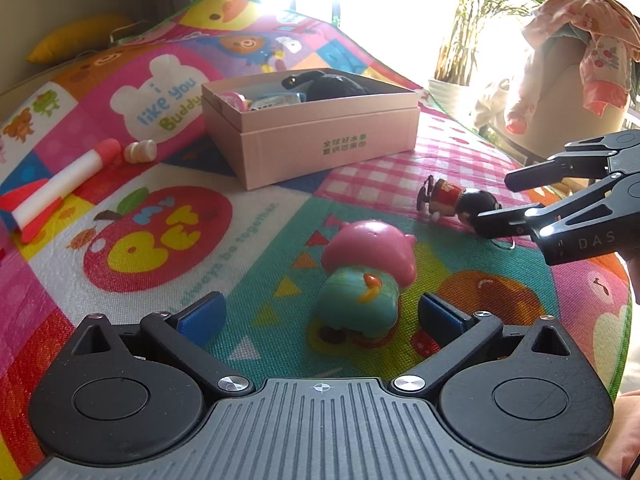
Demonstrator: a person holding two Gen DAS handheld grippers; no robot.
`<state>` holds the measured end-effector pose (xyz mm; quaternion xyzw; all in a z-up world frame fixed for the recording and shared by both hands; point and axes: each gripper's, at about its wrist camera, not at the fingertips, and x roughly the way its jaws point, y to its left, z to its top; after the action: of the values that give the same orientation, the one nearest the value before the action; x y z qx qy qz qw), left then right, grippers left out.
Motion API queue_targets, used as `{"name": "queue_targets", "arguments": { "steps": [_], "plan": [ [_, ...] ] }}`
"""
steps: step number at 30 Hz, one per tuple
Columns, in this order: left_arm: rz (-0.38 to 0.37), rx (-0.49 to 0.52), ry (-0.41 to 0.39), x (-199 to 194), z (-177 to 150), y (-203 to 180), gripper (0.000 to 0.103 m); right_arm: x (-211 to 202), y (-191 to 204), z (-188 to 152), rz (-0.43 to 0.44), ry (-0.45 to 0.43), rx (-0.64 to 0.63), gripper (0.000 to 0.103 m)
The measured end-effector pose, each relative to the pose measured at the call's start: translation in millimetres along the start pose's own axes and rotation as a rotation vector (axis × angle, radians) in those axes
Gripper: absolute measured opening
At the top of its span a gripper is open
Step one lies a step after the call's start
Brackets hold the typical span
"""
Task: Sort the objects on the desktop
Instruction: 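Lift the doll keychain off the mat with the right tool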
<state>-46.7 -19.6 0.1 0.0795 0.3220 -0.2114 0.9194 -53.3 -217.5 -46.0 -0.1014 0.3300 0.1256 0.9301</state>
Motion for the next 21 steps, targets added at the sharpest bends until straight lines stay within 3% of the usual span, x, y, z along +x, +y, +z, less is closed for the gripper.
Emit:
{"name": "queue_targets", "arguments": {
  "steps": [4,6,9,14,16,21],
  "plan": [
    [0.0,0.0,0.0,-0.1,0.0,-0.2,0.103,0.7,-6.7,-1.5,-0.198,-0.05,-0.086,0.071],
    [0.0,0.0,0.0,-0.1,0.0,-0.2,0.103,2.3,-14.5,1.0,-0.254,-0.06,-0.067,0.071],
    [0.0,0.0,0.0,-0.1,-0.1,-0.3,0.103,5.0,-30.9,6.1,-0.198,-0.044,0.067,0.071],
    [0.0,0.0,0.0,-0.2,-0.4,-0.4,0.103,9.5,-36.5,11.1,-0.002,-0.034,0.316,0.077],
    [0.001,0.0,-0.001,-0.1,-0.1,0.0,0.103,14.9,-25.1,12.6,-0.017,-0.04,0.335,0.084],
    [0.007,-0.004,0.002,0.4,2.1,1.2,0.103,30.6,-0.9,19.1,-0.046,-0.003,0.317,0.085]
  ]
}}
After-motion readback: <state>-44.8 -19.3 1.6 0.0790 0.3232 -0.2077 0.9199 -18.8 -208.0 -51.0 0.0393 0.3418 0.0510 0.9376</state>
